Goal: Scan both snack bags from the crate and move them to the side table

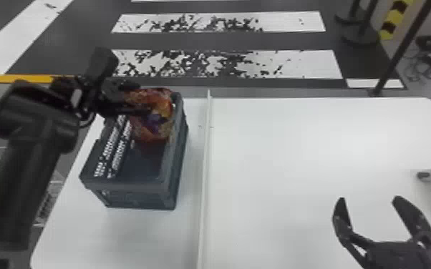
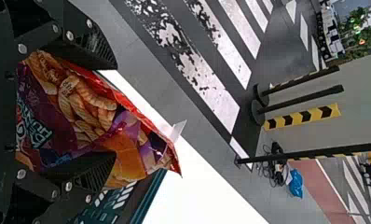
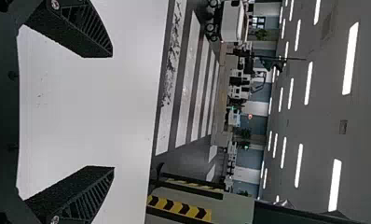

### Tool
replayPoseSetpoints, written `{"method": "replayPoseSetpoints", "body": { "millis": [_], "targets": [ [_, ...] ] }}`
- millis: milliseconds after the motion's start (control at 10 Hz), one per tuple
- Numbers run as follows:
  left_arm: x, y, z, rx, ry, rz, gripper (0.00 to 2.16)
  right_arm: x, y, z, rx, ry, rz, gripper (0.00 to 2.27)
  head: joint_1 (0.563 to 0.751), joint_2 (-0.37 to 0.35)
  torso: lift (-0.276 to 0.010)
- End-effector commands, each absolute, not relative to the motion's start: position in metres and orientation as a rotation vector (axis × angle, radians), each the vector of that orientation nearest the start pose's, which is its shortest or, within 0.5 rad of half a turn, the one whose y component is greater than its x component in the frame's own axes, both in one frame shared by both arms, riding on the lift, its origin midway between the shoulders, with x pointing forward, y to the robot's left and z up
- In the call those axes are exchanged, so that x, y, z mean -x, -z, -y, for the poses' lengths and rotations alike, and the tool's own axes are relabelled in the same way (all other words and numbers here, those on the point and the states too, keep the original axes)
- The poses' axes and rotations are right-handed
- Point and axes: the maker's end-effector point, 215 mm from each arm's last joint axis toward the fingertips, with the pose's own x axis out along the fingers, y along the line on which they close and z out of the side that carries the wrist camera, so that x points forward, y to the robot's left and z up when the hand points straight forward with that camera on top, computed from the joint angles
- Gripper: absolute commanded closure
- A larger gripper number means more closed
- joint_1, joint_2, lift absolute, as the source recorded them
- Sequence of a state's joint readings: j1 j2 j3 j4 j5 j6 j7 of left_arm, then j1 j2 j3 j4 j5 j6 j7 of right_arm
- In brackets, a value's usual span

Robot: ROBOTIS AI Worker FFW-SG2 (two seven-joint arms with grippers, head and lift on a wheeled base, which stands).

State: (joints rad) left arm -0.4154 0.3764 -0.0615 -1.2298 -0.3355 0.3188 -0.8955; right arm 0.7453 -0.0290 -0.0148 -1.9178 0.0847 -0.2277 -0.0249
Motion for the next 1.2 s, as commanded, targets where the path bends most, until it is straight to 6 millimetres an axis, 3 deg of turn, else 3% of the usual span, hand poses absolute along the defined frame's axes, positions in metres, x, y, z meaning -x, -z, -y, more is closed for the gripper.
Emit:
{"method": "replayPoseSetpoints", "body": {
  "millis": [0,100,300,700,900,1100],
  "targets": [
    [-0.635,0.407,-0.307,-0.514,0.614,-0.536,1.94,-0.344,0.435,0.238,0.115,-0.007,-0.17,0.06,0.695,0.072,-0.075],
    [-0.633,0.41,-0.312,-0.5,0.592,-0.548,2.14,-0.344,0.435,0.238,0.115,-0.007,-0.17,0.06,0.695,0.075,-0.075],
    [-0.63,0.401,-0.318,-0.48,0.582,-0.549,2.14,-0.344,0.437,0.239,0.115,-0.005,-0.173,0.06,0.695,0.082,-0.075],
    [-0.62,0.354,-0.325,-0.422,0.582,-0.522,2.14,-0.346,0.44,0.238,0.112,-0.003,-0.179,0.06,0.695,0.097,-0.075],
    [-0.619,0.344,-0.326,-0.41,0.588,-0.51,2.14,-0.348,0.444,0.24,0.11,0.001,-0.191,0.06,0.695,0.097,-0.075],
    [-0.611,0.338,-0.343,-0.338,0.562,-0.478,2.14,-0.351,0.446,0.24,0.111,0.002,-0.2,0.06,0.695,0.1,-0.075]
  ]
}}
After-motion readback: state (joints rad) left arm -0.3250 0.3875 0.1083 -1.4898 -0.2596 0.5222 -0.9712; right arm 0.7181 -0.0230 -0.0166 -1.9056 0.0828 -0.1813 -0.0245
